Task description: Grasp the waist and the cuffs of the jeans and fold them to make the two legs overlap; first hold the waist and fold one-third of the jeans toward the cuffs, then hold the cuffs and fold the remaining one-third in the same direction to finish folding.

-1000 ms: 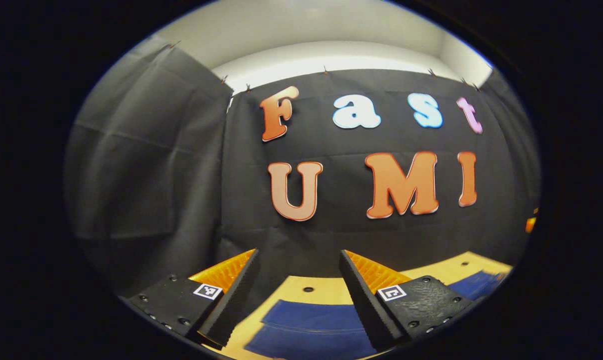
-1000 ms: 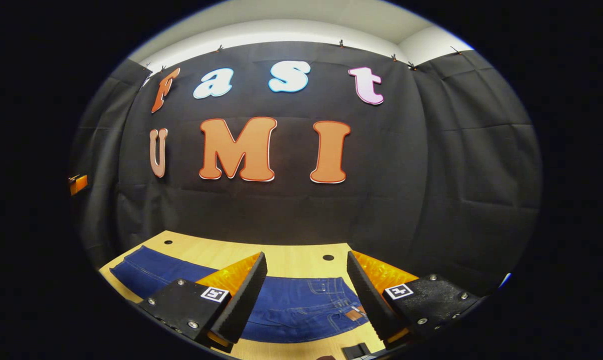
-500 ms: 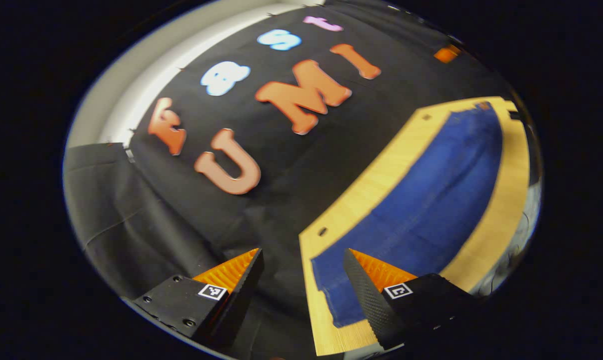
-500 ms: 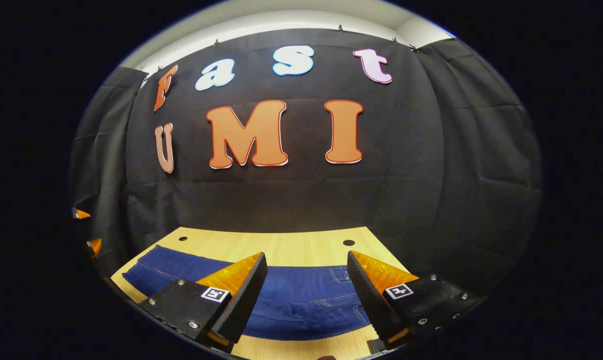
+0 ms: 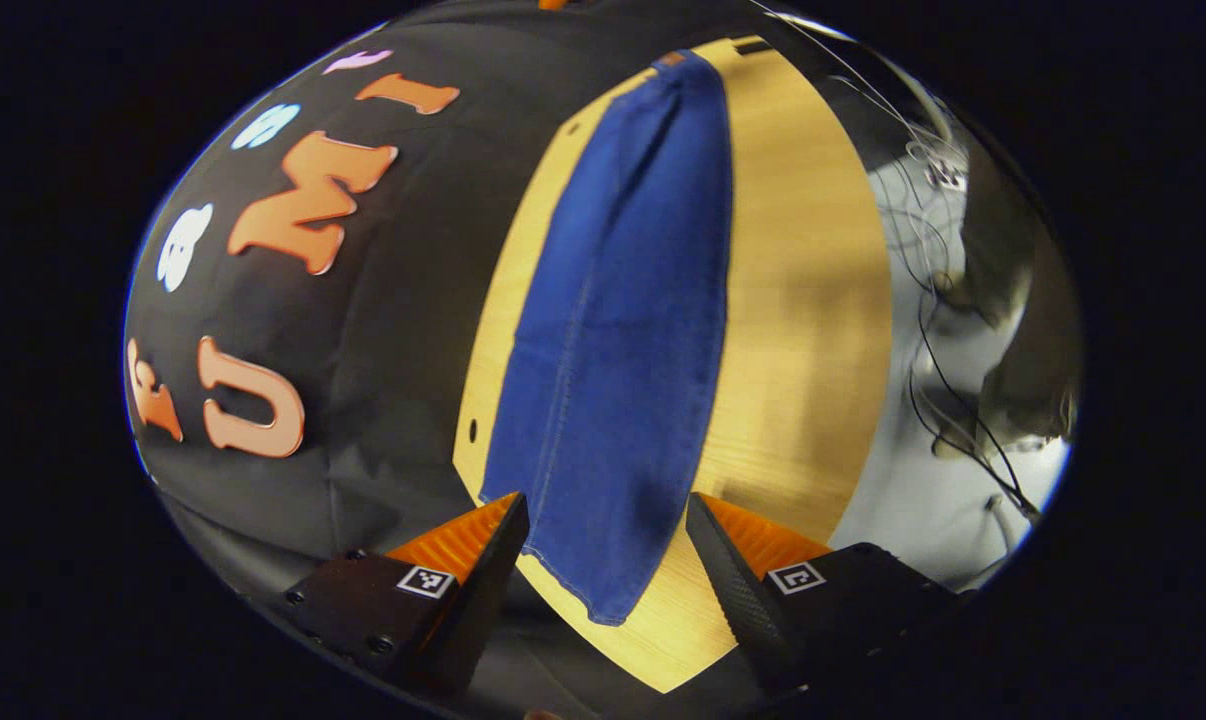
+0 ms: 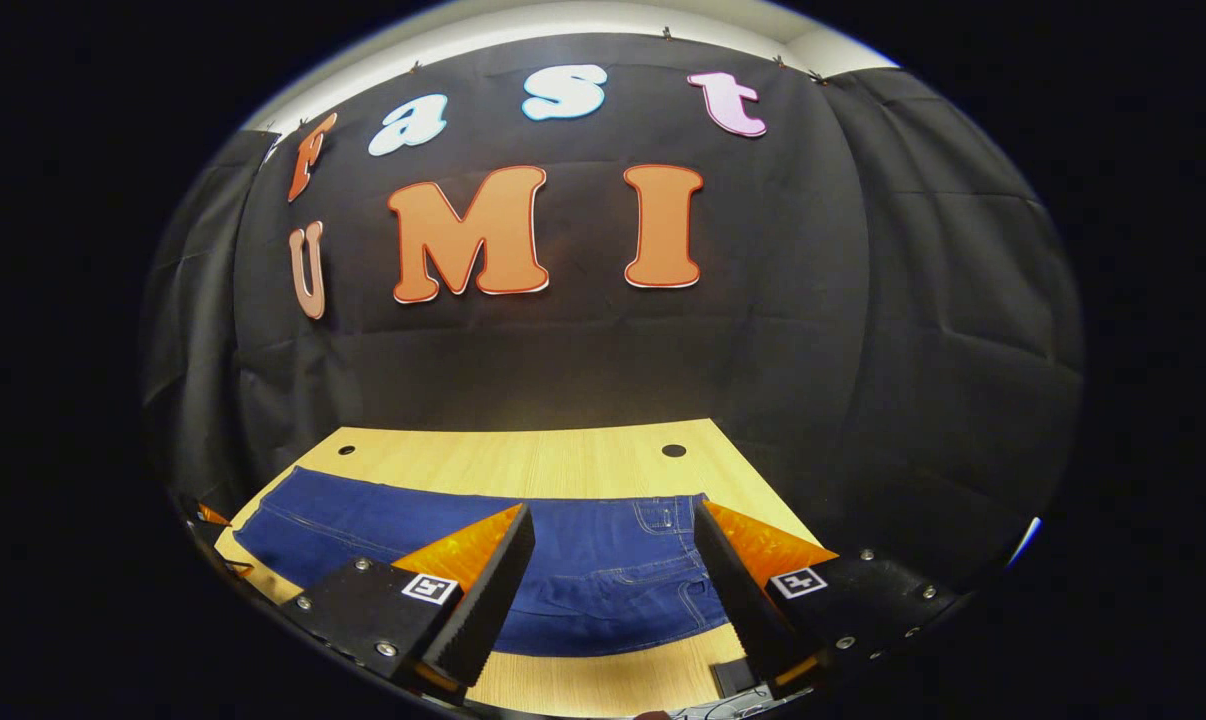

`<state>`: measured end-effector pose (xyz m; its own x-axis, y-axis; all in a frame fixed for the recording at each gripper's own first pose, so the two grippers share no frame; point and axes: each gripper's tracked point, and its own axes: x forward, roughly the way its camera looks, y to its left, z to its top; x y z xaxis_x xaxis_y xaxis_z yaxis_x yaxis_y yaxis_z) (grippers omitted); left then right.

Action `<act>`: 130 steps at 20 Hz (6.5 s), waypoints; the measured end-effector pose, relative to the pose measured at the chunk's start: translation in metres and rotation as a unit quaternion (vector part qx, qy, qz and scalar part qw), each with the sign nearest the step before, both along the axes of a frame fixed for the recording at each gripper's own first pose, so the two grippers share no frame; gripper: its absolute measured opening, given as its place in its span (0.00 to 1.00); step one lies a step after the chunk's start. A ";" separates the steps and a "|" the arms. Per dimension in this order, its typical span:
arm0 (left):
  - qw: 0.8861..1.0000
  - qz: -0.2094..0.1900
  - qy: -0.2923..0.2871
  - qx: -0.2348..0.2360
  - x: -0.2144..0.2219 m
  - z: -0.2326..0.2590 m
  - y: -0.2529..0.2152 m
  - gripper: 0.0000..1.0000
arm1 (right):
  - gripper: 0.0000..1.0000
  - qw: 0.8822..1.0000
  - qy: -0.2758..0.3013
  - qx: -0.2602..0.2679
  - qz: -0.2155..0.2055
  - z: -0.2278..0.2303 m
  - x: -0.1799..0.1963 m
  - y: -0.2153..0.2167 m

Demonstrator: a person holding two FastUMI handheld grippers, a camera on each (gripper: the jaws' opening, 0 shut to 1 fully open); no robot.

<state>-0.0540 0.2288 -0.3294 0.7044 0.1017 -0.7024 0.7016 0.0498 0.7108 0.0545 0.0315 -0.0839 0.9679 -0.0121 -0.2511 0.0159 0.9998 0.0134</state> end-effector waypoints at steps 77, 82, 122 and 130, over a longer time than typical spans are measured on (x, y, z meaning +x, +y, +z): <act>0.997 0.035 0.054 0.048 0.097 -0.057 0.042 0.02 | 0.92 0.661 0.135 -0.665 0.319 -0.245 0.050 -0.081; 0.997 0.037 0.047 0.050 0.100 -0.058 0.042 0.02 | 0.45 0.649 0.160 -0.656 0.351 -0.264 0.042 -0.079; 0.847 0.133 0.513 0.039 0.310 -0.038 0.053 0.03 | 0.02 0.764 0.521 -0.252 0.283 -0.194 0.247 -0.051; 0.962 0.135 0.237 -0.009 0.457 -0.038 0.065 0.99 | 0.79 0.839 0.469 -0.226 0.159 -0.192 0.292 -0.045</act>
<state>0.4030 0.2935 -0.3675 0.2532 0.2208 -0.9419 0.9066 0.2855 0.3107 0.3463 -0.0137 -0.2758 0.3193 -0.0894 -0.9434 -0.4612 0.8550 -0.2371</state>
